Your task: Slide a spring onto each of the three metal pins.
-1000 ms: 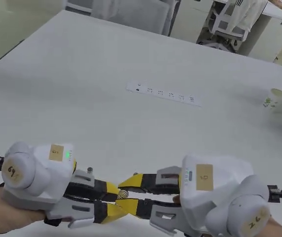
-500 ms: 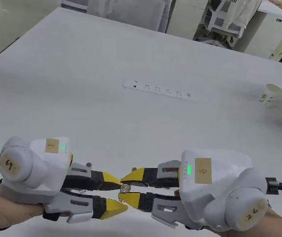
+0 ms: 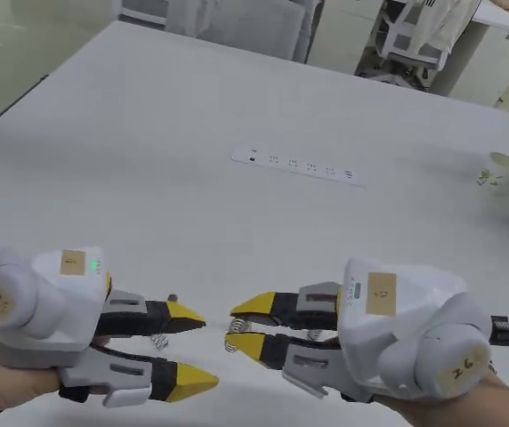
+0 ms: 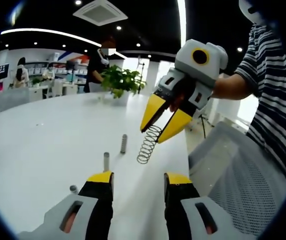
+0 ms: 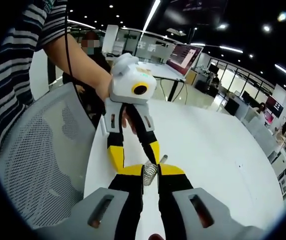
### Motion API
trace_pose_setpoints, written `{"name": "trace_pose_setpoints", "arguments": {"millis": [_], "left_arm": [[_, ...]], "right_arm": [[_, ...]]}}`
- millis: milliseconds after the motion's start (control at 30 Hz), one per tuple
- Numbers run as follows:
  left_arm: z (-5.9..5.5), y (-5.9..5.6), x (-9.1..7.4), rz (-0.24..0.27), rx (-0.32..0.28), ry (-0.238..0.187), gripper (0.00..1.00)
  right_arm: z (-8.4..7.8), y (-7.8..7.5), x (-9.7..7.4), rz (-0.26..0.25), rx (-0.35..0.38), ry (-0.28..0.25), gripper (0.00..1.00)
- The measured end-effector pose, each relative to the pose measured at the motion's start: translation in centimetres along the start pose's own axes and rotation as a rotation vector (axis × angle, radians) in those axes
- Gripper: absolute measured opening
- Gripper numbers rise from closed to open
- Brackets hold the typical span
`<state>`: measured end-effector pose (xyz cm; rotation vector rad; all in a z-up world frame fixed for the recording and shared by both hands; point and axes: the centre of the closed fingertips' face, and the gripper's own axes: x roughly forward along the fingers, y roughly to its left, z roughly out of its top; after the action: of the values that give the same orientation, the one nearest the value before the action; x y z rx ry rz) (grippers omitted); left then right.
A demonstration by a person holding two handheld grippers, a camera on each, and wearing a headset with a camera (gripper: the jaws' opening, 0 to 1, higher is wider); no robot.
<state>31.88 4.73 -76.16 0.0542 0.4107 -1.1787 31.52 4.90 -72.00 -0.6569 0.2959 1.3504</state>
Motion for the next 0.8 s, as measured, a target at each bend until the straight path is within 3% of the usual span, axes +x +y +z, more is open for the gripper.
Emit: {"name": "trace_pose_setpoints", "arguments": {"millis": [233,467,800], "left_arm": [[-0.1,0.4,-0.4,0.026,-0.003,-0.005,0.46],[-0.5,0.7,-1.8,0.056,-0.001,-0.002,0.57],[-1.4,2.5,-4.3,0.145,-0.025,-0.016,0.75]], "right_arm": [[-0.5,-0.2,-0.1,-0.014,0.006,0.009,0.07],[-1.3,-1.0,-0.1,-0.042,0.026,0.021,0.07],[-1.6,-1.7,0.0,-0.062,0.035,0.024,0.07]]}}
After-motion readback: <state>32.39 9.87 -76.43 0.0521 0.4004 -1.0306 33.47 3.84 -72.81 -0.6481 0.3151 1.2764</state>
